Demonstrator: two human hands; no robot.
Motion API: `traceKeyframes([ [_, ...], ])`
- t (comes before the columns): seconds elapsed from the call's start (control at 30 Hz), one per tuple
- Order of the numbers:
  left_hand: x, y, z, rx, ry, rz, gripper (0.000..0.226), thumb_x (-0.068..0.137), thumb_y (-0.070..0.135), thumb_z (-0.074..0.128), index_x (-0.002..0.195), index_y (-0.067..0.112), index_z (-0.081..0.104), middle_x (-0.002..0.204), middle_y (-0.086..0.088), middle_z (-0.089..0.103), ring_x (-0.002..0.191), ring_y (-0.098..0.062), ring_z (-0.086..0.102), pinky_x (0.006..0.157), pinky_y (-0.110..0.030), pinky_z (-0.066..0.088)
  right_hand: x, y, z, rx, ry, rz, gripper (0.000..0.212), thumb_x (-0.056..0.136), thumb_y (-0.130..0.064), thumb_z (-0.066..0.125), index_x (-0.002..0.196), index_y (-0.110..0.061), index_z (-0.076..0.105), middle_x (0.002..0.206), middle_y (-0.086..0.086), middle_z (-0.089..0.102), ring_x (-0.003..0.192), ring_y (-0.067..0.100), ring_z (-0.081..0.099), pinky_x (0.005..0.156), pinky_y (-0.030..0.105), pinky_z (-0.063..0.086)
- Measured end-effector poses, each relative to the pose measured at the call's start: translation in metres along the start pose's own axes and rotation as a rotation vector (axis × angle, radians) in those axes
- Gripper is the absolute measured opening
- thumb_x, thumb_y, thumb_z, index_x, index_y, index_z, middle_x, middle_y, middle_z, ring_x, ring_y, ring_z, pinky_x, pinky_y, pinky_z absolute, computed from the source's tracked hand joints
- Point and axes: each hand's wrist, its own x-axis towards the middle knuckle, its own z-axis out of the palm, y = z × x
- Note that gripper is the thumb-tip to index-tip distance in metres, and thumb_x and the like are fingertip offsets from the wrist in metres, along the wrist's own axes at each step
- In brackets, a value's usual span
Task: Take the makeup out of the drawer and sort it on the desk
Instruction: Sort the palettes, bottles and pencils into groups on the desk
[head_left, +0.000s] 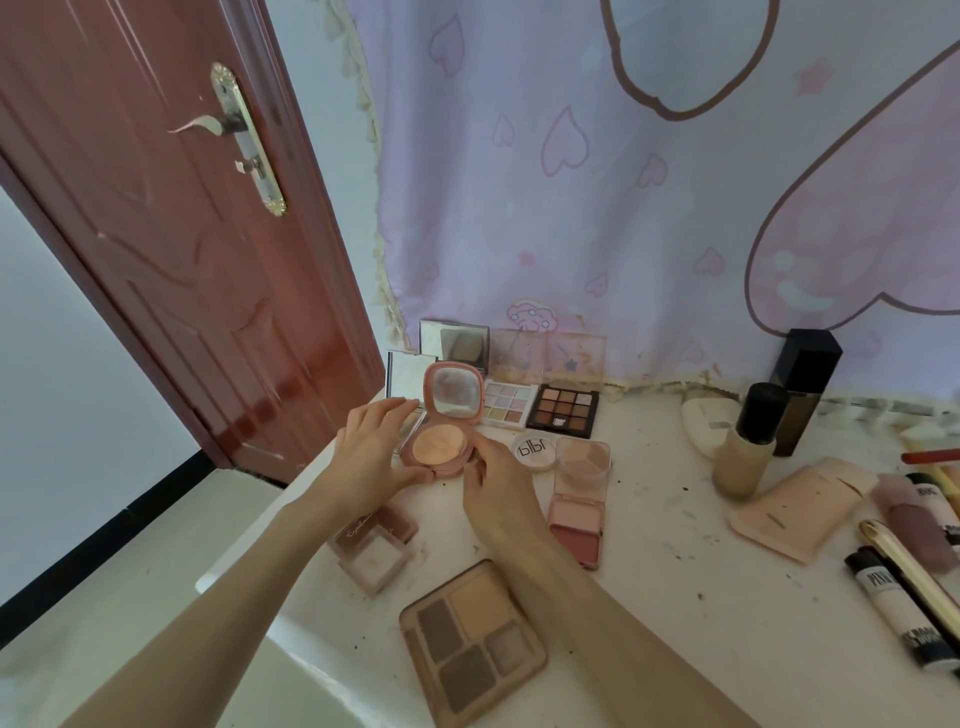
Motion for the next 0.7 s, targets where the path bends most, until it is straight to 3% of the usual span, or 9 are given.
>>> traceKeyframes([
  [0.13, -0.013, -0.002, -0.005, -0.037, 0.021, 0.011, 0.073, 0.074, 0.052, 0.066, 0.137, 0.024, 0.041, 0.139, 0.002, 0.038, 0.128, -0.024, 0.028, 0.1, -0.031, 0.024, -0.001, 0.0, -0.001, 0.016, -0.015, -0.004, 0.046, 0.09, 0.0, 0.041, 0.131, -0.018, 0.051, 0.124, 0.004, 0.058, 0.117, 0.017, 0.05, 0.102, 0.027, 0.038],
  [0.27, -0.038, 0.003, -0.022, 0.03, -0.048, -0.013, 0.043, 0.086, 0.04, 0.059, 0.126, 0.029, 0.051, 0.124, 0.002, 0.043, 0.116, -0.018, 0.032, 0.096, -0.027, 0.027, -0.005, -0.003, -0.004, -0.063, -0.084, 0.02, 0.048, 0.092, -0.007, 0.042, 0.14, -0.017, 0.04, 0.134, 0.005, 0.051, 0.125, 0.018, 0.044, 0.105, 0.028, 0.034],
  [0.43, -0.078, 0.011, -0.036, -0.038, -0.144, -0.089, 0.053, 0.078, 0.048, 0.065, 0.124, 0.027, 0.051, 0.111, 0.004, 0.044, 0.11, -0.015, 0.037, 0.094, -0.022, 0.032, -0.022, -0.009, -0.017, -0.2, -0.207, 0.048, 0.043, 0.097, -0.016, 0.039, 0.14, -0.011, 0.037, 0.143, 0.007, 0.041, 0.131, 0.02, 0.038, 0.103, 0.024, 0.029],
  [0.53, -0.098, 0.021, -0.033, -0.05, -0.174, -0.069, 0.052, 0.074, 0.056, 0.062, 0.119, 0.031, 0.053, 0.105, 0.015, 0.043, 0.108, -0.013, 0.038, 0.092, -0.021, 0.031, -0.04, -0.011, -0.025, -0.365, -0.342, -0.031, 0.041, 0.099, -0.019, 0.037, 0.139, -0.01, 0.039, 0.147, 0.006, 0.036, 0.136, 0.018, 0.031, 0.109, 0.024, 0.021],
  [0.7, -0.111, 0.03, -0.025, -0.064, -0.091, -0.047, 0.038, 0.084, 0.033, 0.064, 0.12, 0.028, 0.054, 0.102, 0.013, 0.039, 0.109, -0.016, 0.039, 0.095, -0.02, 0.032, -0.057, -0.01, -0.033, -0.466, -0.395, -0.098, 0.043, 0.1, -0.024, 0.034, 0.142, -0.012, 0.037, 0.153, 0.004, 0.026, 0.142, 0.014, 0.018, 0.113, 0.025, 0.013],
])
